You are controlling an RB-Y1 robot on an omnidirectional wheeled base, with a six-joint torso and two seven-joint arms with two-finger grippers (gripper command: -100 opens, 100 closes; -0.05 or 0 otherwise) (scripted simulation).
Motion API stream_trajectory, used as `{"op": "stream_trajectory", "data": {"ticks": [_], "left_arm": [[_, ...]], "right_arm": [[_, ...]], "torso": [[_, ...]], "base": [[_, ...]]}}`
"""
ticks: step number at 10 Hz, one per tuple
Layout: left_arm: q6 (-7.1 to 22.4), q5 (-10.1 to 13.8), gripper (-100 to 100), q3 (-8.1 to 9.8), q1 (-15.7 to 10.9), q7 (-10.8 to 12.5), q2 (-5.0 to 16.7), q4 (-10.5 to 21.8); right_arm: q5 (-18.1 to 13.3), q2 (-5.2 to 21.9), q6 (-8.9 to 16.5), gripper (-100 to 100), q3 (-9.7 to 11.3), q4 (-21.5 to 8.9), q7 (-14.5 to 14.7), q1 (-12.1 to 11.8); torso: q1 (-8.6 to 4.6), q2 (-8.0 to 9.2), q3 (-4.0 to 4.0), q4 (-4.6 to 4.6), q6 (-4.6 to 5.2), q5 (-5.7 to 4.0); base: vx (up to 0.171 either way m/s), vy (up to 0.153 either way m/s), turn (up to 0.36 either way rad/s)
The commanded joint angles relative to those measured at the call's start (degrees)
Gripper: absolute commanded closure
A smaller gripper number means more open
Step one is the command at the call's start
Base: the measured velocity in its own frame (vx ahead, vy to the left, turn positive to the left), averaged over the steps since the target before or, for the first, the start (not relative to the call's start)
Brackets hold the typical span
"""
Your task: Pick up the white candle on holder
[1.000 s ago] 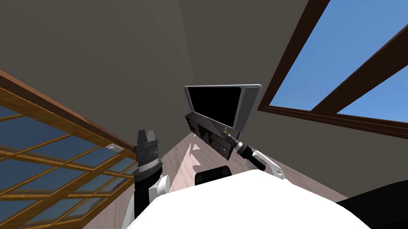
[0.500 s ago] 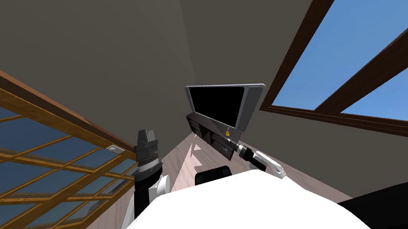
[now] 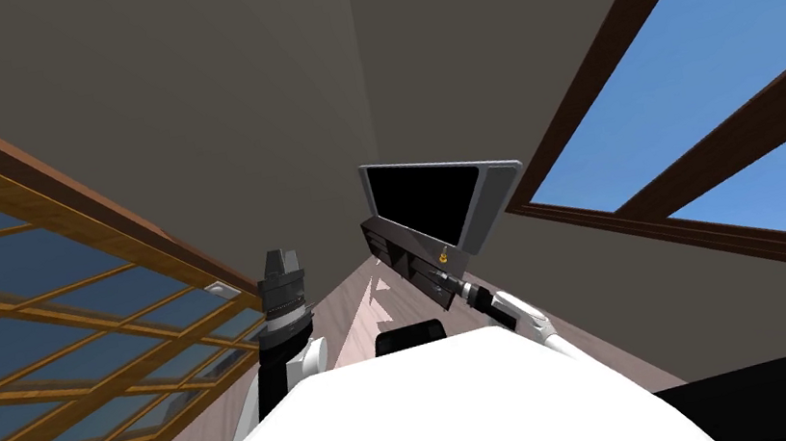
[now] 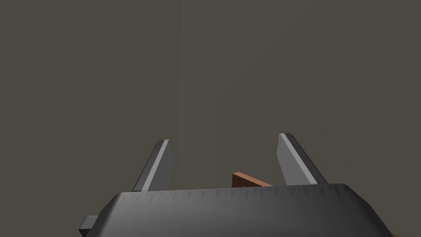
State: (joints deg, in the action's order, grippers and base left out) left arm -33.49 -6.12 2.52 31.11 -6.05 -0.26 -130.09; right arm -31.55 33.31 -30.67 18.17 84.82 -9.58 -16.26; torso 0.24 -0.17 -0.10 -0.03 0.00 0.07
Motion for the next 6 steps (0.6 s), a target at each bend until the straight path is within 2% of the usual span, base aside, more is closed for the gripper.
{"op": "stream_trajectory", "data": {"ticks": [1,2,4,5,6], "left_arm": [[0.0,0.0,0,0.0,0.0,0.0,0.0,0.0],[0.0,0.0,0,0.0,0.0,0.0,0.0,0.0],[0.0,0.0,0,0.0,0.0,0.0,0.0,0.0],[0.0,0.0,0,0.0,0.01,0.0,0.0,0.0],[0.0,0.0,0,0.0,0.0,0.0,0.0,0.0]], "right_arm": [[-2.05,1.73,-0.88,-100,0.83,-2.86,-0.05,0.67],[-2.05,1.73,-0.88,-100,0.83,-3.99,-0.05,0.67],[-5.49,4.74,-1.71,-100,2.52,-9.25,-0.71,2.46],[-5.49,4.94,-1.71,-100,2.52,-9.95,-0.71,2.46],[-7.12,6.51,-2.13,-100,3.33,-12.37,-1.06,3.38]], "torso": [[0.0,0.0,0.0,0.0,0.0,0.0],[0.07,-0.04,-0.02,-0.01,0.01,0.01],[-0.03,-0.09,-0.05,-0.02,0.01,-0.01],[0.03,-0.2,-0.11,-0.04,0.01,0.01],[0.0,-0.17,-0.1,-0.04,0.0,0.01]], "base": [[0.056,0.091,-0.006],[0.052,0.064,-0.013],[0.088,0.075,-0.007],[0.082,0.072,-0.009],[0.068,0.09,0.002]]}}
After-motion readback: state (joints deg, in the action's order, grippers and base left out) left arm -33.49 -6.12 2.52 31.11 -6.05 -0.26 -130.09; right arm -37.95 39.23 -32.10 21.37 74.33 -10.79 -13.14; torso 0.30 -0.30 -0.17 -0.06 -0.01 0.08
